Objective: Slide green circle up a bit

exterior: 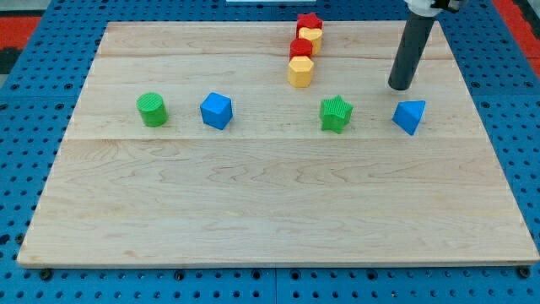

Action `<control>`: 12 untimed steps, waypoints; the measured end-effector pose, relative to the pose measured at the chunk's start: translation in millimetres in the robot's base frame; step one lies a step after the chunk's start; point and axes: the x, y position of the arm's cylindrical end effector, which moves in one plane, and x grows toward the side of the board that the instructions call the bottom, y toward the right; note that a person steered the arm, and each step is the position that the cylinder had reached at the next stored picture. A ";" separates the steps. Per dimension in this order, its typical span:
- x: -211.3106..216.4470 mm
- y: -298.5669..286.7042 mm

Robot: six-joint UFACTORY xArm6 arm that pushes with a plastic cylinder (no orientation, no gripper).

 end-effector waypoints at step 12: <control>41.2 -220.1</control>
